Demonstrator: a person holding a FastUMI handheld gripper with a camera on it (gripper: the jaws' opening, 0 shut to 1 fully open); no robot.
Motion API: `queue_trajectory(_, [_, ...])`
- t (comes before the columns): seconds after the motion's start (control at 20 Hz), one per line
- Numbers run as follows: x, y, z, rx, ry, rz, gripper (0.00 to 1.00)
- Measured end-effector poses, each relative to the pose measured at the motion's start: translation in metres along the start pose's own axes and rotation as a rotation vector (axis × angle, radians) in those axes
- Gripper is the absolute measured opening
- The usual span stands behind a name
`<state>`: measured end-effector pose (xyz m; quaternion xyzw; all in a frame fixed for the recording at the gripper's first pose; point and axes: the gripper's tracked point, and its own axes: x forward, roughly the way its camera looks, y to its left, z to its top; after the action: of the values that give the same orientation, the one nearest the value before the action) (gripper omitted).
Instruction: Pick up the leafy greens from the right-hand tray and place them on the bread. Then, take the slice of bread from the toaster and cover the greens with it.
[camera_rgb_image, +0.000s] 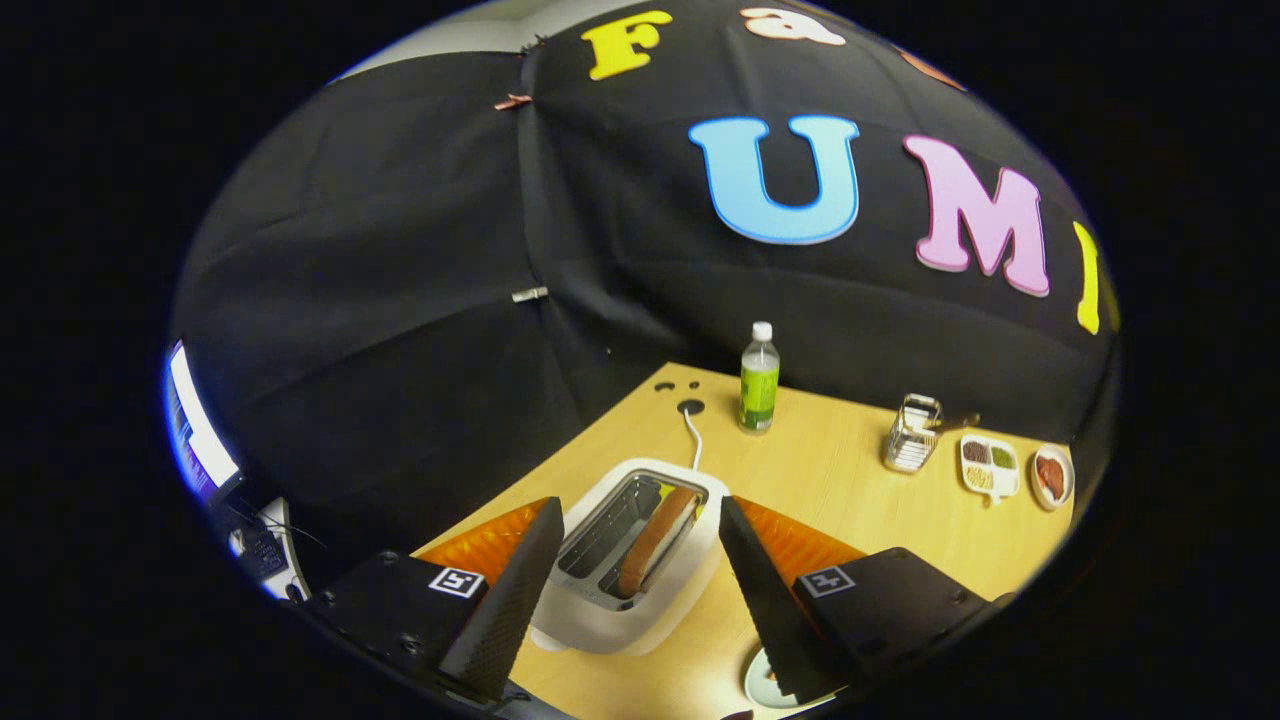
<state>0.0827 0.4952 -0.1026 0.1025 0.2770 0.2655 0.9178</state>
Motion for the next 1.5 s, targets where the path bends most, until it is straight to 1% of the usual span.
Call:
queue_trajectory(0.1, [0.019,-0.007,-0.016,0.035,0.063,-0.044,0.96])
queue_trajectory(0.25, [0.043,-0.01,-0.038,0.105,0.139,-0.076,0.95])
queue_trajectory(0.35, [0.052,-0.017,-0.044,0.115,0.164,-0.112,0.85])
queue_trajectory(0.4, [0.053,-0.018,-0.044,0.124,0.168,-0.125,0.71])
queue_trajectory(0.55, [0.057,-0.009,-0.045,0.185,0.181,-0.119,0.3])
queue_trajectory(0.6, [0.056,-0.009,-0.044,0.185,0.182,-0.129,0.17])
queue_trajectory(0.7, [0.052,-0.008,-0.039,0.165,0.159,-0.133,0.11])
queue_trajectory(0.95, [0.023,-0.007,0.001,0.15,0.038,-0.109,0.11])
queue_trajectory(1.15, [-0.014,-0.01,0.037,0.203,-0.042,-0.065,0.11])
queue_trajectory(1.35, [-0.059,-0.034,0.059,0.227,-0.104,-0.068,0.11])
queue_trajectory(1.5, [-0.088,-0.068,0.054,0.211,-0.11,-0.111,0.11])
